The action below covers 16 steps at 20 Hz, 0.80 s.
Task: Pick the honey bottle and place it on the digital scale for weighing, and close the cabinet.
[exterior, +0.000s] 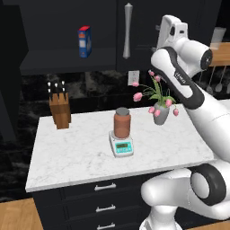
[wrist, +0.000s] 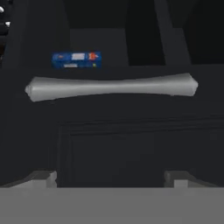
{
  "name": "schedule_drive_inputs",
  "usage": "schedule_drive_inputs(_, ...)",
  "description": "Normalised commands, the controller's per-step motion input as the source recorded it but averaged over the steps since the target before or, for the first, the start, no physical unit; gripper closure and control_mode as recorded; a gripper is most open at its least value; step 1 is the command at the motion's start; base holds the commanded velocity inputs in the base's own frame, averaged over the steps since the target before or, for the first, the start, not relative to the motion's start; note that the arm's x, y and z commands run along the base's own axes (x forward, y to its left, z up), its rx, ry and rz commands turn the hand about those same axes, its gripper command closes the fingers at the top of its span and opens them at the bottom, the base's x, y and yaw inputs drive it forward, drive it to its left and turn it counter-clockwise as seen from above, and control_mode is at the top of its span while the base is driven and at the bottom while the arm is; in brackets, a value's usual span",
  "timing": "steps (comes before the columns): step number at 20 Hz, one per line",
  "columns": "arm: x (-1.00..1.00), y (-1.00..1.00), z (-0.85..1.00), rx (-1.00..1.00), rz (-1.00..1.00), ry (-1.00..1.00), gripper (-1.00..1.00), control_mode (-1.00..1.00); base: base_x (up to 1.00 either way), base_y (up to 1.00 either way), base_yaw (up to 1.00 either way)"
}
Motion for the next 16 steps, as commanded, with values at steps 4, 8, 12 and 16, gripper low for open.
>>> schedule_drive_inputs(4,-1.0,-0.53,0.55,0.11,0.0,0.01,-1.0,-1.0,0.0,0.0,0.0)
schedule_drive_inputs(8,-1.0,-0.1,0.22,0.15,0.0,0.01,-1.0,-1.0,0.0,0.0,0.0)
schedule_drive_inputs(12,-1.0,0.07,0.01,0.05,0.0,-0.08,-1.0,-1.0,0.0,0.0,0.0)
schedule_drive_inputs(16,-0.97,0.24,-0.09,0.03,0.0,-0.2,-1.0,-1.0,0.0,0.0,0.0)
